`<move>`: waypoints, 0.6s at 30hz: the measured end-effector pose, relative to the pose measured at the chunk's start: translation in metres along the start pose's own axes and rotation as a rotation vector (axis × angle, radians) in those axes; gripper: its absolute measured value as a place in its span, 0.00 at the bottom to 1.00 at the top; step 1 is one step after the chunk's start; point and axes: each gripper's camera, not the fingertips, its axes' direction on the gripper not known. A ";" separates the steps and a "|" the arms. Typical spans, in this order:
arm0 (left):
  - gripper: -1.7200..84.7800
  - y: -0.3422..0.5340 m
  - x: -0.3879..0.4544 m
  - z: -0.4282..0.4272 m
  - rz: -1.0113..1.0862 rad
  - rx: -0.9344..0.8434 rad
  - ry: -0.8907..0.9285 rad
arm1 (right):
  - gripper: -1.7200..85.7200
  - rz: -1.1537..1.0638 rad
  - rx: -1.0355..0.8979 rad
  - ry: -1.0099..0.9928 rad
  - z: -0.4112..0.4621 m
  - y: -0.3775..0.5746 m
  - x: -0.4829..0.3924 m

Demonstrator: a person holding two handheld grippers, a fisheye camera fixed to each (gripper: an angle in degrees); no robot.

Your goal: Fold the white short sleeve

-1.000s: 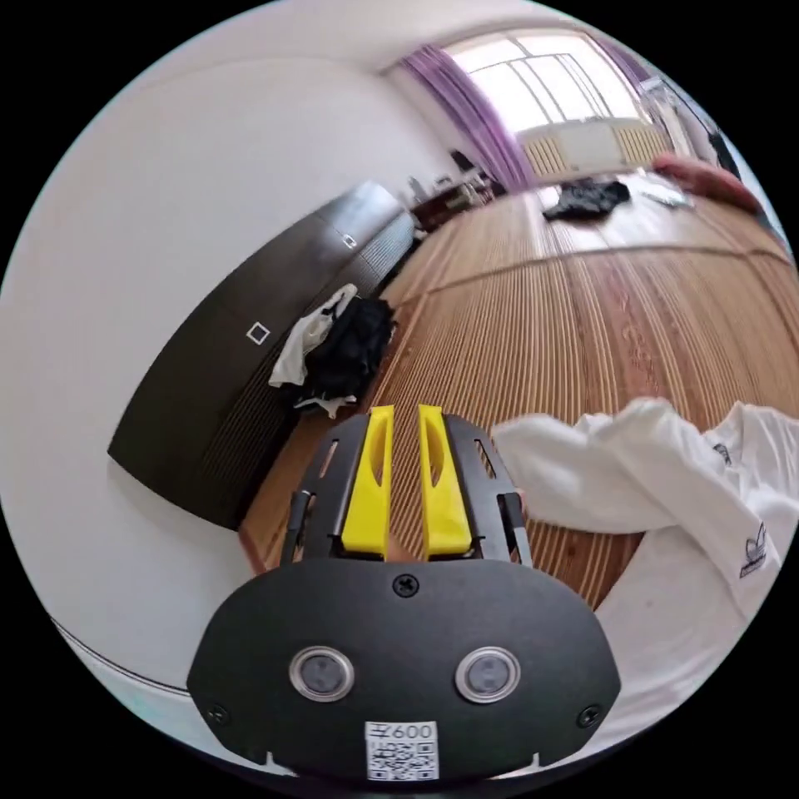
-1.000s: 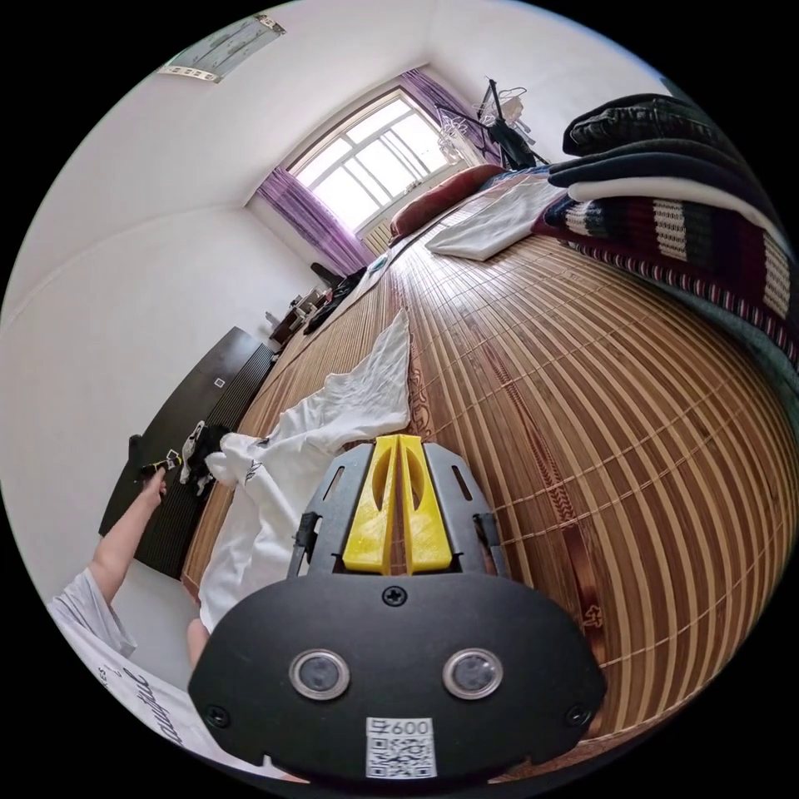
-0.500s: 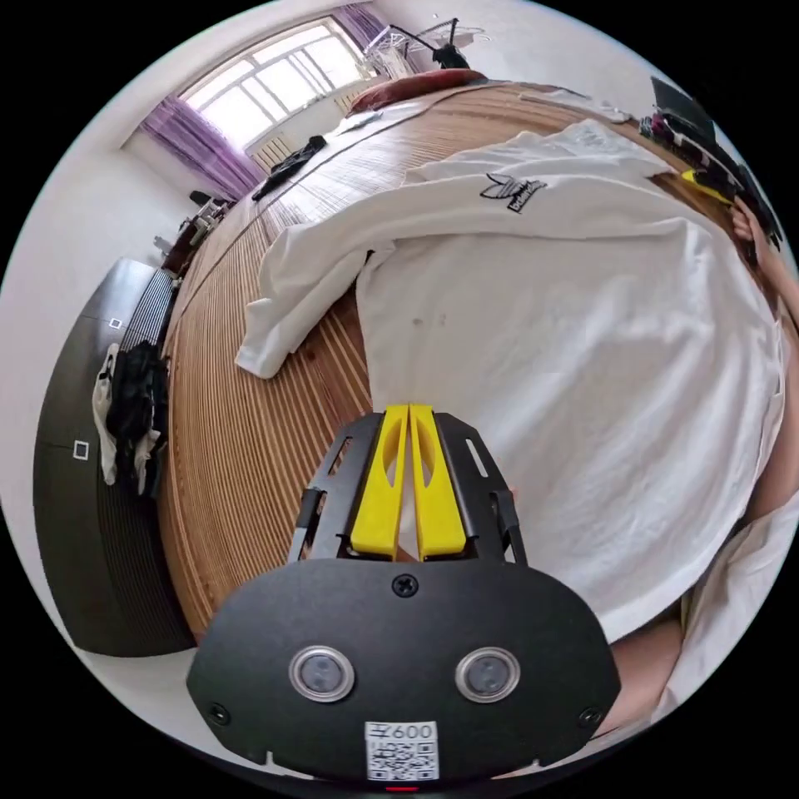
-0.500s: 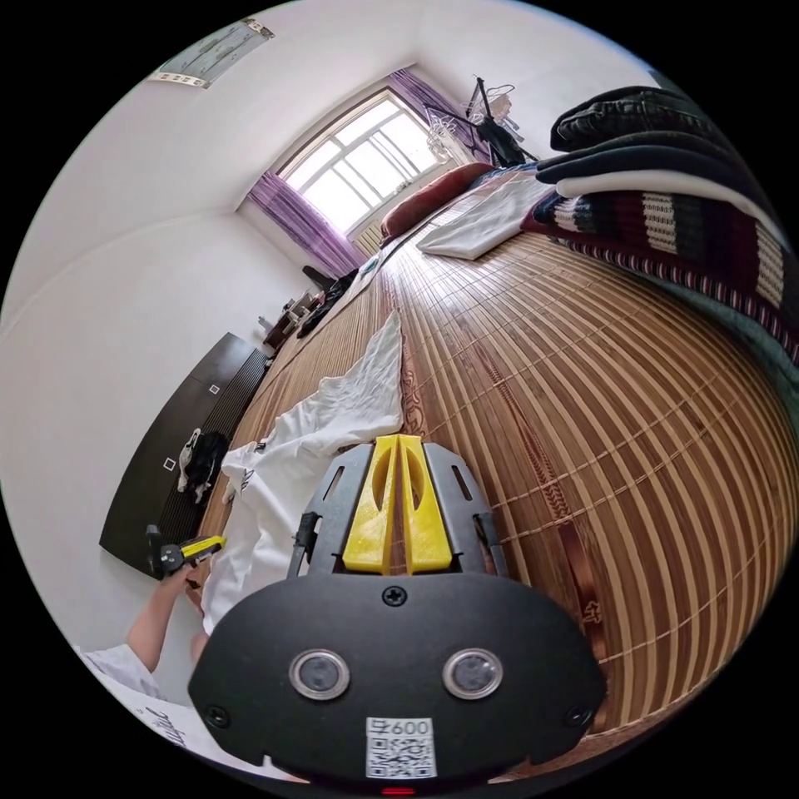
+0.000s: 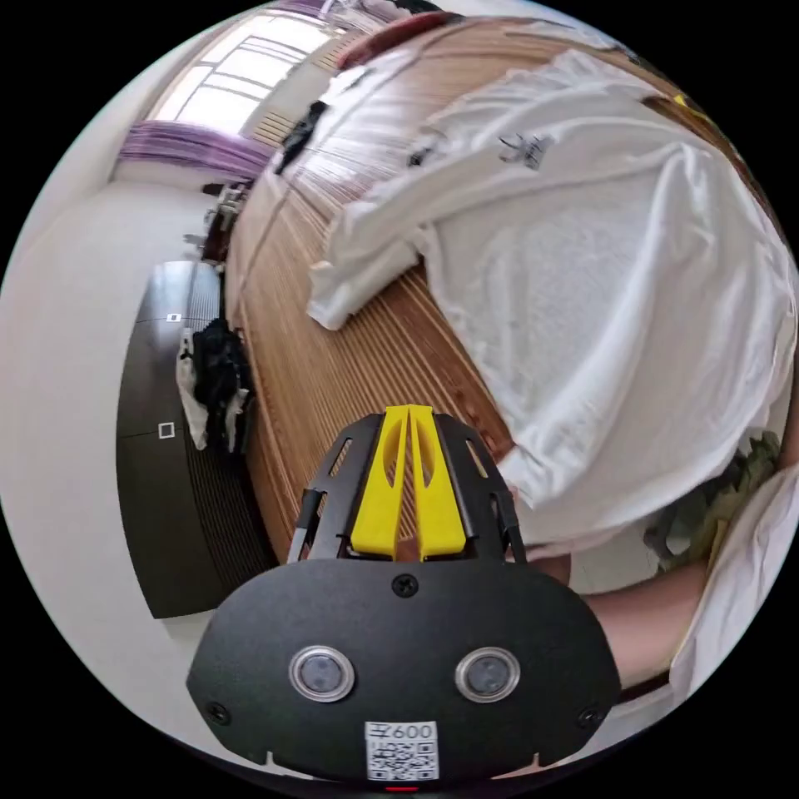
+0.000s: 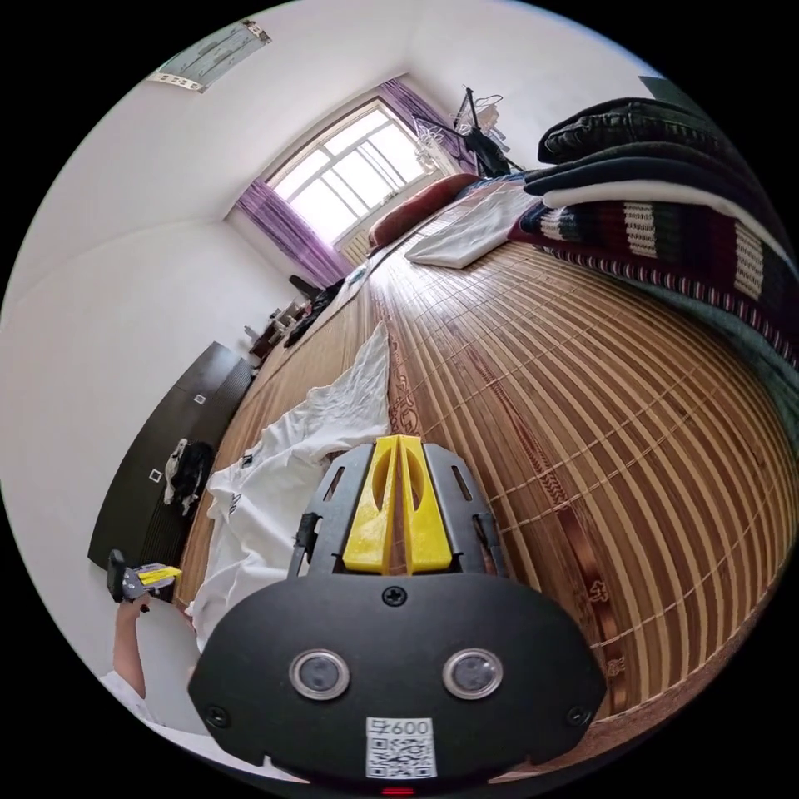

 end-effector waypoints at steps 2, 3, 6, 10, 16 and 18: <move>0.03 -0.019 -0.017 -0.002 -0.059 0.049 0.080 | 0.01 -0.275 0.129 0.119 -0.007 -0.006 -0.079; 0.03 -0.026 -0.020 0.000 -0.068 0.071 0.115 | 0.01 -0.421 0.159 0.101 -0.004 -0.010 -0.129; 0.03 -0.065 -0.017 0.022 -0.173 0.161 0.316 | 0.01 -0.575 -0.057 -0.040 0.050 -0.044 -0.231; 0.03 -0.100 0.012 0.035 -0.194 0.197 0.209 | 0.01 -0.641 -0.329 0.105 0.170 -0.074 -0.304; 0.03 -0.125 0.026 0.088 -0.289 0.040 0.098 | 0.01 -0.559 -0.316 0.321 0.225 -0.095 -0.295; 0.03 -0.114 0.014 0.102 -0.478 0.063 0.157 | 0.01 -0.497 -0.291 0.457 0.229 -0.108 -0.279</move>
